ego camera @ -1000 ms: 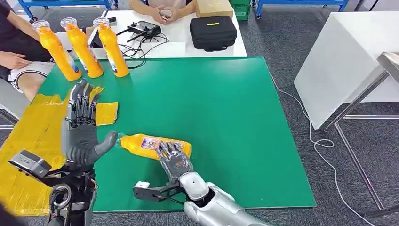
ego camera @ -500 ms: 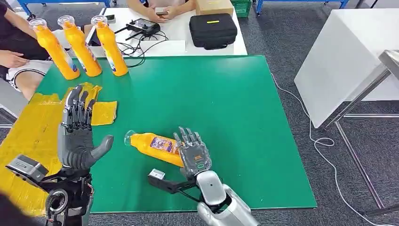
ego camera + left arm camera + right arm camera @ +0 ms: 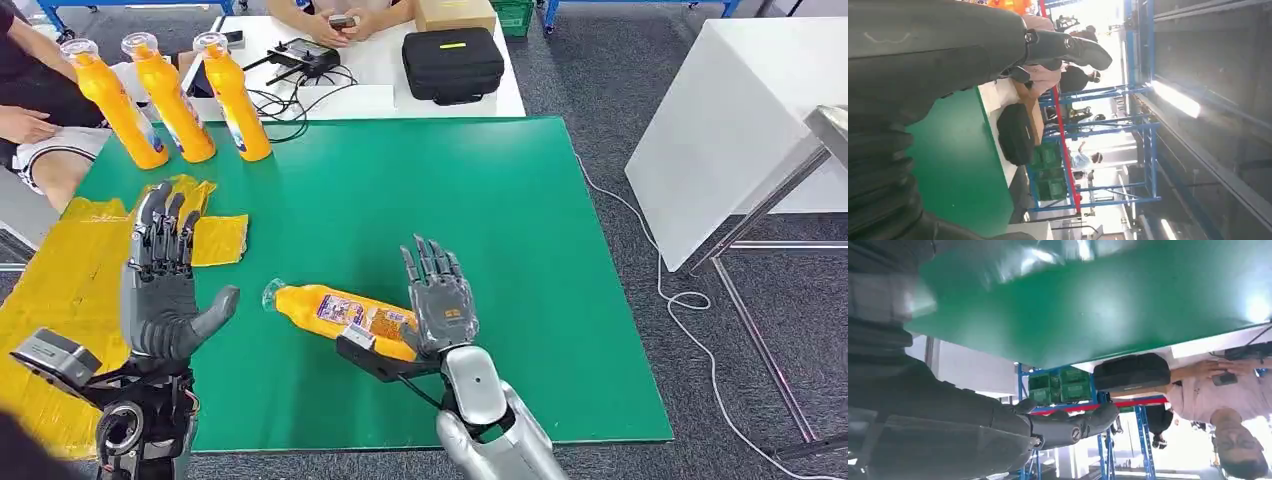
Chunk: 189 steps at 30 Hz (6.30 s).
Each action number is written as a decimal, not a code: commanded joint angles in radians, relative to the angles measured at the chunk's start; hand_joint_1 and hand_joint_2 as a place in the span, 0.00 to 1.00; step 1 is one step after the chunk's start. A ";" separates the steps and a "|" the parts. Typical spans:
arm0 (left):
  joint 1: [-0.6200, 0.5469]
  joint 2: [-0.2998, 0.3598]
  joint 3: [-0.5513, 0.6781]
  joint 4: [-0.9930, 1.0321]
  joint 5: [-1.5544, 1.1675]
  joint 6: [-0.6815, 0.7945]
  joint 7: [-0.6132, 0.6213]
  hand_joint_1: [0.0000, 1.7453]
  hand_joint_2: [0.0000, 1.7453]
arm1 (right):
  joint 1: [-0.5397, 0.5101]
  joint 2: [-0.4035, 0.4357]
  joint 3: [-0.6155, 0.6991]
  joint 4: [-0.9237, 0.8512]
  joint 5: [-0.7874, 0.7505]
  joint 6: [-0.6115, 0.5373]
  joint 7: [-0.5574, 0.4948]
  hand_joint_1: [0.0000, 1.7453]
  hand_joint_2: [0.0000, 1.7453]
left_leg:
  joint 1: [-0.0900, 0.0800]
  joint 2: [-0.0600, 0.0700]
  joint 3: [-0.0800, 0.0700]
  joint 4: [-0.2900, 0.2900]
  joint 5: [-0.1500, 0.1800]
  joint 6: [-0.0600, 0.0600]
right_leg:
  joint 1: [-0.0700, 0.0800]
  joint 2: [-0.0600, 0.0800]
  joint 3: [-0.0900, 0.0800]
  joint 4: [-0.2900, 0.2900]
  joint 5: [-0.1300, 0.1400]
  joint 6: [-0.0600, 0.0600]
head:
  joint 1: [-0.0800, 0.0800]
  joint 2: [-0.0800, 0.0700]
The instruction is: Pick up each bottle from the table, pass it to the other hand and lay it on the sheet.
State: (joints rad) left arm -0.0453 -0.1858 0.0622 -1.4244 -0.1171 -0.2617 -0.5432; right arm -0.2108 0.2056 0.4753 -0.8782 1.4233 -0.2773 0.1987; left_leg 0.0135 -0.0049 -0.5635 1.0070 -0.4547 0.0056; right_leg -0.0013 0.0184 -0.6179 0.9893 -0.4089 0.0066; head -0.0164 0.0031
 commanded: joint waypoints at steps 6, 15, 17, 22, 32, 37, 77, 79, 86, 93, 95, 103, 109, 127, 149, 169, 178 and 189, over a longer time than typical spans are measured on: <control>-0.182 0.000 -0.090 0.231 -0.013 -0.018 -0.012 0.00 1.00 | -0.326 0.088 -0.139 0.440 -0.245 0.003 -0.245 0.00 1.00 | 0.000 -0.001 0.002 -0.001 0.001 0.000 | 0.000 -0.003 0.002 -0.001 0.001 0.001 | 0.000 0.000; -0.194 -0.002 -0.113 0.219 -0.004 -0.015 -0.016 0.00 1.00 | -0.389 0.106 -0.158 0.557 -0.288 0.077 -0.265 0.00 1.00 | 0.000 -0.001 0.003 -0.001 0.001 0.001 | 0.000 -0.003 0.003 -0.001 -0.001 0.001 | 0.000 0.000; -0.193 0.000 -0.114 0.215 -0.002 -0.014 -0.016 0.00 1.00 | -0.392 0.106 -0.156 0.572 -0.284 0.088 -0.247 0.00 1.00 | 0.000 -0.001 0.002 -0.001 0.001 0.001 | 0.000 -0.002 0.002 0.000 0.000 0.001 | 0.000 0.000; -0.197 0.001 -0.117 0.219 0.001 -0.013 -0.017 0.00 1.00 | -0.396 0.111 -0.159 0.596 -0.291 0.130 -0.242 0.00 1.00 | 0.000 -0.001 0.001 -0.001 0.001 0.001 | 0.000 -0.002 0.001 0.000 0.000 0.001 | 0.000 0.000; -0.205 -0.001 -0.116 0.235 0.000 -0.006 -0.017 0.00 1.00 | -0.386 0.133 -0.164 0.588 -0.314 0.176 -0.303 0.00 1.00 | 0.000 -0.001 0.003 -0.001 0.000 0.001 | 0.001 -0.003 0.003 -0.001 -0.001 0.001 | 0.000 0.000; -0.208 0.003 -0.114 0.246 0.001 0.010 -0.014 0.00 1.00 | -0.361 0.143 -0.079 0.529 -0.355 0.183 -0.352 0.00 1.00 | 0.000 0.000 0.001 0.000 0.000 0.001 | 0.000 -0.001 0.001 0.000 0.000 0.001 | 0.000 0.000; -0.236 -0.007 -0.129 0.264 -0.003 0.030 0.010 0.00 1.00 | -0.355 0.132 0.192 0.642 -0.421 0.299 0.042 0.00 1.00 | 0.000 -0.001 0.000 -0.001 0.001 0.001 | 0.000 -0.002 0.000 0.000 0.000 0.001 | 0.000 0.000; -0.255 -0.011 -0.134 0.276 -0.005 0.030 0.015 0.00 1.00 | -0.357 0.126 0.194 0.650 -0.404 0.322 0.069 0.00 1.00 | 0.000 -0.002 0.000 0.000 0.001 0.001 | 0.000 -0.003 0.001 0.000 0.000 0.001 | 0.000 0.000; -0.254 -0.016 -0.144 0.283 -0.005 0.036 0.018 0.00 1.00 | -0.349 0.114 0.182 0.654 -0.390 0.335 0.101 0.00 1.00 | 0.000 -0.003 0.003 -0.002 0.001 0.001 | 0.001 -0.005 0.004 -0.002 -0.001 0.001 | 0.000 0.000; -0.239 -0.015 -0.152 0.281 -0.002 0.039 0.021 0.00 1.00 | -0.335 0.101 0.187 0.662 -0.353 0.371 0.131 0.00 1.00 | 0.000 -0.003 0.003 -0.002 0.001 0.001 | 0.000 -0.004 0.004 -0.002 -0.001 0.001 | 0.000 0.000; -0.239 -0.015 -0.152 0.281 -0.002 0.039 0.021 0.00 1.00 | -0.335 0.101 0.187 0.662 -0.353 0.371 0.131 0.00 1.00 | 0.000 -0.003 0.004 -0.002 0.001 0.001 | 0.000 -0.004 0.004 -0.002 -0.001 0.001 | 0.000 0.000; -0.242 -0.018 -0.155 0.292 0.002 0.039 0.022 0.00 1.00 | -0.334 0.099 0.174 0.659 -0.333 0.405 0.151 0.00 1.00 | 0.000 -0.003 0.005 -0.002 0.001 0.001 | 0.000 -0.004 0.006 -0.003 -0.001 0.001 | 0.000 0.000; -0.243 -0.018 -0.155 0.293 0.002 0.038 0.023 0.00 1.00 | -0.334 0.098 0.172 0.658 -0.331 0.408 0.151 0.00 1.00 | 0.000 -0.002 0.003 -0.001 0.001 0.001 | 0.000 -0.003 0.004 -0.001 0.000 0.001 | 0.000 0.000; -0.246 -0.014 -0.142 0.283 -0.008 0.030 0.024 0.00 1.00 | -0.372 0.068 0.094 0.636 -0.316 0.362 0.118 1.00 1.00 | -0.001 -0.002 0.003 -0.001 0.001 0.001 | 0.000 -0.003 0.003 -0.001 0.000 0.001 | 0.000 0.000; -0.139 -0.006 -0.143 0.221 -0.113 0.109 0.063 0.00 1.00 | -0.219 0.071 -0.464 0.211 -0.898 -0.226 -0.671 1.00 1.00 | 0.000 -0.003 0.002 -0.001 0.000 0.001 | 0.000 -0.003 0.003 -0.001 -0.001 0.001 | 0.000 0.000; -0.192 -0.002 -0.252 0.336 -0.080 0.119 0.082 0.00 1.00 | -0.187 0.096 -0.229 0.215 -0.995 -0.237 -0.751 1.00 1.00 | 0.000 0.000 0.000 -0.001 0.001 0.001 | 0.000 -0.001 -0.001 -0.001 0.000 0.001 | 0.000 0.000; -0.204 0.009 -0.265 0.358 -0.053 0.124 0.067 0.00 1.00 | -0.220 0.135 0.011 0.347 -0.830 -0.192 -0.628 1.00 1.00 | 0.000 0.002 0.001 -0.002 0.000 0.001 | 0.001 0.000 0.001 -0.001 0.000 0.001 | 0.000 0.000; -0.220 0.005 -0.268 0.375 -0.044 0.117 0.063 0.00 1.00 | -0.228 0.143 0.117 0.375 -0.771 -0.178 -0.573 1.00 1.00 | 0.000 -0.001 -0.002 -0.001 0.001 0.001 | 0.000 -0.002 -0.002 -0.001 0.000 0.001 | 0.000 0.000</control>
State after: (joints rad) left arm -0.2115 -0.2056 -0.1804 -1.1341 -0.1667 -0.1438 -0.4807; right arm -0.3770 0.3555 0.4408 -0.6158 0.6385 -0.4635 -0.3980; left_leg 0.0138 -0.0059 -0.5691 1.0073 -0.4531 0.0059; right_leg -0.0011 0.0174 -0.6230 0.9897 -0.4081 0.0068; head -0.0160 0.0030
